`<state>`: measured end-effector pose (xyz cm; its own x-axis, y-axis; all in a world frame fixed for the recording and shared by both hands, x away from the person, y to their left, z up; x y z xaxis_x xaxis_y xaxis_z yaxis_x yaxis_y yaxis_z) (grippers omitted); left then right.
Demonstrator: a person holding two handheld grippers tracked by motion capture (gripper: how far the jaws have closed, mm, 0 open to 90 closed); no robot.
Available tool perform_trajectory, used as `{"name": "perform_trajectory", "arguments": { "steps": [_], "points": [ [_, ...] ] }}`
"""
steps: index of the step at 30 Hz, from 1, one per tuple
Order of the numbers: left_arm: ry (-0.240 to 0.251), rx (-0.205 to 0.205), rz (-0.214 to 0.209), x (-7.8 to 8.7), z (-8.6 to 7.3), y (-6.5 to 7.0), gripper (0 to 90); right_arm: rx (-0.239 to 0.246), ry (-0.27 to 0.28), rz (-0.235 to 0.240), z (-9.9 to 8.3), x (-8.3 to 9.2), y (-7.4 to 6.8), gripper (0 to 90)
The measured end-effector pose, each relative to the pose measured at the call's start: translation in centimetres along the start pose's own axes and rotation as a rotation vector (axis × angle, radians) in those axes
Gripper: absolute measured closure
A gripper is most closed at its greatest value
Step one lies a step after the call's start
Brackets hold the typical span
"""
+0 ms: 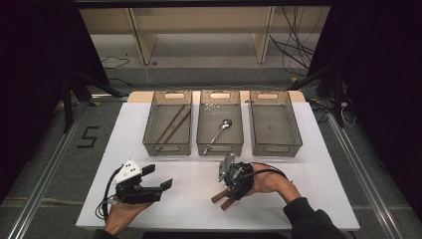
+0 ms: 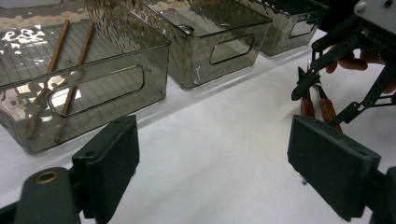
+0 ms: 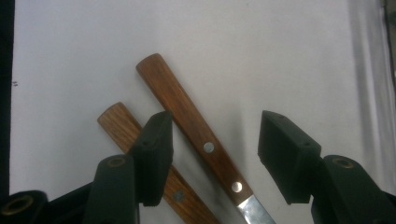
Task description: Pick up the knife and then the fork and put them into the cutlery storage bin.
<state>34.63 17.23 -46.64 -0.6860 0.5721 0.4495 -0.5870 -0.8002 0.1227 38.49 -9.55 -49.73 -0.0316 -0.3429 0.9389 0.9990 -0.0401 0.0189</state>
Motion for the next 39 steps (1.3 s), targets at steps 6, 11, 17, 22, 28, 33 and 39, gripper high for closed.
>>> {"name": "perform_trajectory", "arguments": {
  "steps": [6,11,17,22,28,33,39],
  "points": [
    [0.0,-0.001,0.001,0.0,0.0,0.0,16.4,0.014,-0.024,0.007,-0.1,-0.4,0.0,48.4],
    [0.0,0.0,-0.001,0.0,0.0,0.0,16.4,0.035,-0.029,0.008,-0.1,-0.6,0.1,51.1],
    [0.0,-0.001,0.002,-0.1,0.0,0.1,16.4,0.058,-0.05,0.021,0.2,-0.8,0.2,51.0],
    [-0.004,0.0,0.003,-0.1,0.0,0.1,16.5,0.061,-0.051,0.022,0.1,-0.8,0.1,54.0],
    [-0.004,0.0,0.002,-0.1,0.0,0.1,16.5,0.064,-0.062,0.033,-0.3,-1.1,0.5,55.6],
    [-0.006,-0.003,0.002,-0.2,0.0,0.1,16.6,0.059,-0.071,0.056,-0.2,-1.1,0.6,57.8],
    [-0.009,-0.004,-0.002,-0.2,-0.1,0.2,16.6,0.063,-0.11,0.086,0.1,-1.1,0.6,61.6]
  ]
}}
Point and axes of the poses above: each handheld gripper's, and its own axes: x roughly backward along the jaws, z roughly out of its top, y roughly to its right, the point moved 5 cm from there along -x, roughly forward along the jaws, and after that the axes turned 4 degrees about z, right-handed, at the moved point
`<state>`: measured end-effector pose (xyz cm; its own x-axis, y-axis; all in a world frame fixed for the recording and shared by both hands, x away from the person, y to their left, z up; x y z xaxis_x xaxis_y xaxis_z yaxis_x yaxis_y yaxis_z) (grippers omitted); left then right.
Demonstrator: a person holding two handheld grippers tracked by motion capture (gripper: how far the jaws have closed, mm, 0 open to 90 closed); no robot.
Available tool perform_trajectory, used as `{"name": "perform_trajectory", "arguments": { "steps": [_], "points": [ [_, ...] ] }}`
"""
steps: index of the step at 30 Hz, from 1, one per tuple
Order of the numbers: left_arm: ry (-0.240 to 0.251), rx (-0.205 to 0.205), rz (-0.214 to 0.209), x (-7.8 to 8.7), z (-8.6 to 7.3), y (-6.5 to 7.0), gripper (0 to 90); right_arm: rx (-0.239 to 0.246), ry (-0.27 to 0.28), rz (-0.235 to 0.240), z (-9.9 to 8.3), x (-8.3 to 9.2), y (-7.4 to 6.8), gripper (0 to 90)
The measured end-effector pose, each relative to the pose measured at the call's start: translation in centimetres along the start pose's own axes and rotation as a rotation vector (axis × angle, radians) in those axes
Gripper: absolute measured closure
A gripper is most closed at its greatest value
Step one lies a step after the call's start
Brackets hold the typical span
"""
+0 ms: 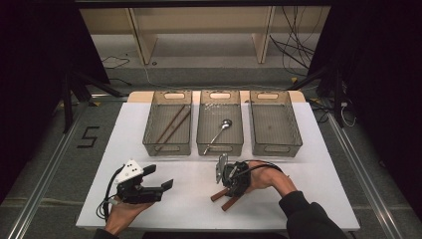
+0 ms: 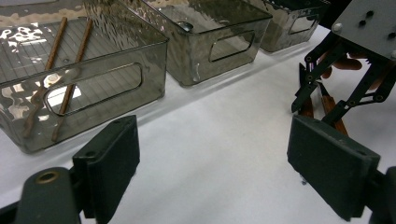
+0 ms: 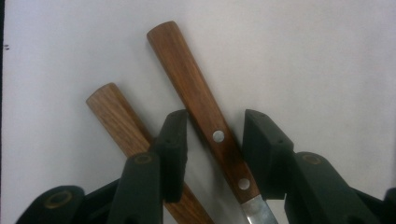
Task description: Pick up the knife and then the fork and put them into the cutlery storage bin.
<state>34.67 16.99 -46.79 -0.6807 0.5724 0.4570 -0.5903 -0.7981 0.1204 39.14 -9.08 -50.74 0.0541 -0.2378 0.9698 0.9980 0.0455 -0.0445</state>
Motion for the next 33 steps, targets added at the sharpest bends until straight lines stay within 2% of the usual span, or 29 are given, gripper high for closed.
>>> {"name": "perform_trajectory", "arguments": {
  "steps": [11,14,19,24,33],
  "points": [
    [-0.003,-0.003,-0.002,0.0,0.0,0.1,16.6,0.082,-0.052,-0.004,0.6,-0.1,-0.1,65.3],
    [-0.006,-0.003,-0.004,-0.1,0.0,0.1,16.6,0.085,-0.076,0.006,0.7,-0.1,-0.1,65.6],
    [-0.007,-0.009,-0.004,-0.1,0.0,0.2,16.8,0.08,-0.085,0.026,0.8,-0.1,0.1,65.5],
    [-0.007,-0.01,-0.004,0.0,0.0,0.2,16.8,0.088,-0.109,0.028,1.1,-0.2,0.1,66.5],
    [-0.007,-0.012,-0.004,0.0,0.0,0.2,16.8,0.113,-0.107,0.024,1.2,-0.2,-0.1,71.7]
  ]
}}
Point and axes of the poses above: each handheld gripper's, and its own axes: x roughly backward along the jaws, z roughly out of its top, y roughly to its right, the point moved 5 cm from there along -x, roughly forward along the jaws, and after that the axes turned 4 degrees about z, right-handed, at the moved point
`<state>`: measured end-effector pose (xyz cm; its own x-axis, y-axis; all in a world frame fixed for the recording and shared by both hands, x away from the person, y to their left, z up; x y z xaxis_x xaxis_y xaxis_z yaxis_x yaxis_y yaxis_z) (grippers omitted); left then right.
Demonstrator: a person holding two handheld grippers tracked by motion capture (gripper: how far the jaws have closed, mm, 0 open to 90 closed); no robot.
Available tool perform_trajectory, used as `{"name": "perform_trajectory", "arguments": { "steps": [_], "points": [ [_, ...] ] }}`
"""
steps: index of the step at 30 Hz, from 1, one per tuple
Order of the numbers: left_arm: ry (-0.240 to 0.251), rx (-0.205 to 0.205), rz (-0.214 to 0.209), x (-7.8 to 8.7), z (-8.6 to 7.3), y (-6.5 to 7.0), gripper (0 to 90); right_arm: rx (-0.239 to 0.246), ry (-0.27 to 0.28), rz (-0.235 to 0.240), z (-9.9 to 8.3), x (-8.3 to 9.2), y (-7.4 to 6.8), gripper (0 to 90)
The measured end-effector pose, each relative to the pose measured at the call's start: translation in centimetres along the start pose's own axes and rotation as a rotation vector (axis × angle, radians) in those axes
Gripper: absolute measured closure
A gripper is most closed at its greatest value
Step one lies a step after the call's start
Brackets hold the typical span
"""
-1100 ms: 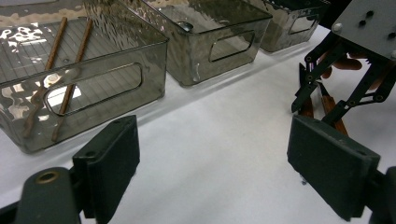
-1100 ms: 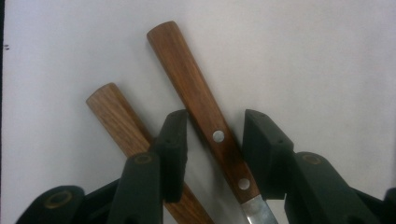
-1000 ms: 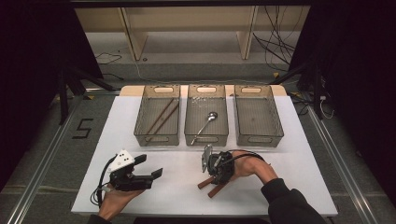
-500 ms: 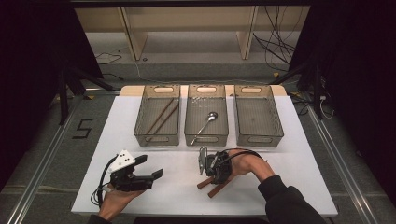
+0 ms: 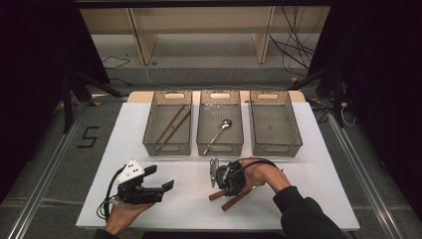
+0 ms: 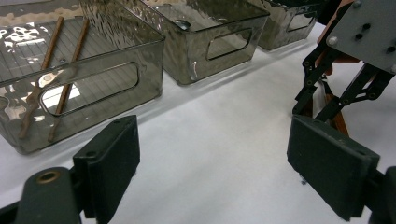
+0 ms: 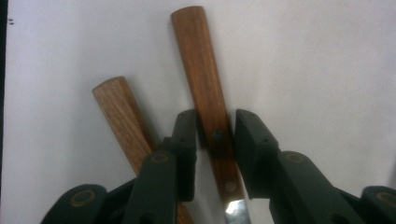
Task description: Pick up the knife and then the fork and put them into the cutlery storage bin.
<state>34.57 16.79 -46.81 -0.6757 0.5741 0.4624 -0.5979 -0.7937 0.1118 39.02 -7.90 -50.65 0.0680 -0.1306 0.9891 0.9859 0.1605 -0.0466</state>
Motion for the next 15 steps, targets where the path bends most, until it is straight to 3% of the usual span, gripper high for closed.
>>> {"name": "perform_trajectory", "arguments": {
  "steps": [10,15],
  "points": [
    [-0.001,0.0,-0.002,-0.08,-0.01,0.06,16.8,0.032,0.002,-0.012,0.05,0.07,-0.05,76.3],
    [-0.001,-0.001,-0.001,-0.04,0.0,0.05,16.8,0.021,0.024,-0.036,0.2,0.17,0.14,76.6]
  ]
}}
Point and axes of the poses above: each handheld gripper's, and its own axes: x roughly backward along the jaws, z roughly out of its top, y roughly to its right, the point moved 5 cm from there along -x, roughly forward along the jaws, and after that the axes turned 4 degrees about z, right-handed, at the moved point
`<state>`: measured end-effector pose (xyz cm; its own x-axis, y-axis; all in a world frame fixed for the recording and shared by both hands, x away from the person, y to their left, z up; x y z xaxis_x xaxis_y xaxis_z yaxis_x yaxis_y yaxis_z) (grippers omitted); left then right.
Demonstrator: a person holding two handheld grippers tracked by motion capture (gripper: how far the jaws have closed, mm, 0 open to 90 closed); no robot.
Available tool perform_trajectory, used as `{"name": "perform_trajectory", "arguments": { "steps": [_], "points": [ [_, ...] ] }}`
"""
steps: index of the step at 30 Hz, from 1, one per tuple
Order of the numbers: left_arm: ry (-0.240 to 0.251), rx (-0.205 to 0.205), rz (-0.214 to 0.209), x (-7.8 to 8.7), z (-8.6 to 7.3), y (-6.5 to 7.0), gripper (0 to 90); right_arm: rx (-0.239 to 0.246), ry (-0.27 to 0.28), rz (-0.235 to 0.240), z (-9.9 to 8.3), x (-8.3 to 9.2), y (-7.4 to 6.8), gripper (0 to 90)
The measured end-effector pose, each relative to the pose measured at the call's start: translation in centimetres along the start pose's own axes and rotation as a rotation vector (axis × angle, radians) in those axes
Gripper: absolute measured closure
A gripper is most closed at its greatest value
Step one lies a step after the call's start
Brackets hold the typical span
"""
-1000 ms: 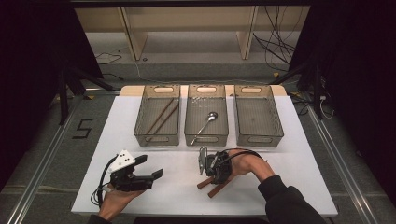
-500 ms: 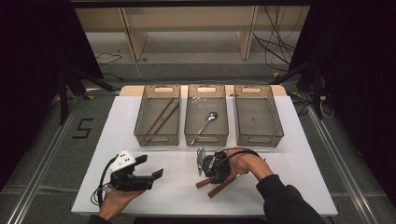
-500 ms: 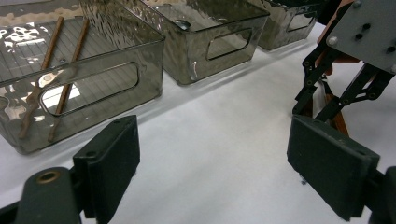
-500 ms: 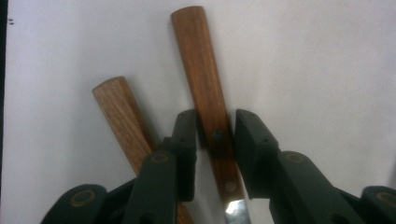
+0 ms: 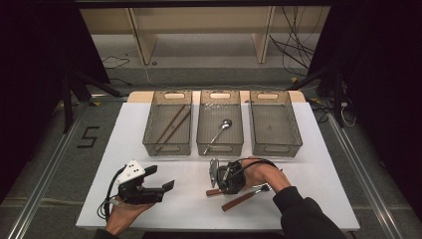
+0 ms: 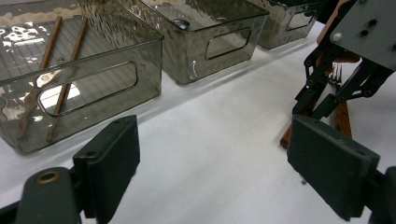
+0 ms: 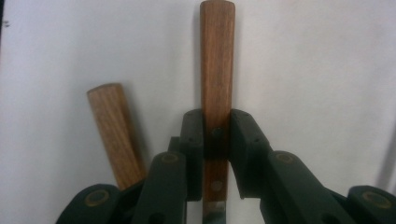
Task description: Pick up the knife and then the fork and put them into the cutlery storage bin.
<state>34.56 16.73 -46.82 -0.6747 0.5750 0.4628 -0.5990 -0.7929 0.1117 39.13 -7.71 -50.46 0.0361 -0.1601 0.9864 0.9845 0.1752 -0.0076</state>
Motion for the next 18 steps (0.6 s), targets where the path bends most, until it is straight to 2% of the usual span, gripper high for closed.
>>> {"name": "perform_trajectory", "arguments": {
  "steps": [3,7,8,10,16,18],
  "points": [
    [0.0,0.001,0.001,0.0,0.0,-0.1,16.7,-0.008,0.021,-0.02,0.1,0.3,0.3,76.6],
    [0.001,0.001,0.002,0.1,0.0,-0.1,16.8,-0.029,0.088,-0.067,0.1,1.3,0.7,76.8],
    [0.003,0.001,0.001,0.1,0.0,-0.1,16.8,-0.053,0.106,-0.082,0.1,1.7,0.8,76.8],
    [0.003,0.002,0.004,0.1,0.0,-0.1,16.8,-0.068,0.144,-0.106,0.1,2.5,1.0,76.9],
    [0.019,0.008,0.006,0.2,0.1,-0.2,16.7,-0.141,0.308,-0.172,-0.5,5.2,1.7,77.0],
    [0.023,0.008,0.005,0.2,0.1,-0.2,16.8,-0.191,0.372,-0.194,-0.7,6.3,1.9,77.0]
  ]
}}
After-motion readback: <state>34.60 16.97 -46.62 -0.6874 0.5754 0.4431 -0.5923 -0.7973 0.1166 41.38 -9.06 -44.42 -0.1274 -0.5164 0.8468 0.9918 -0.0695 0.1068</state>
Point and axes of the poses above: each handheld gripper's, and its own axes: x roughly backward along the jaws, z roughly out of its top, y roughly to its right, the point moved 5 cm from there along -x, roughly forward along the jaws, and after that the axes turned 4 degrees about z, right-handed, at the moved point
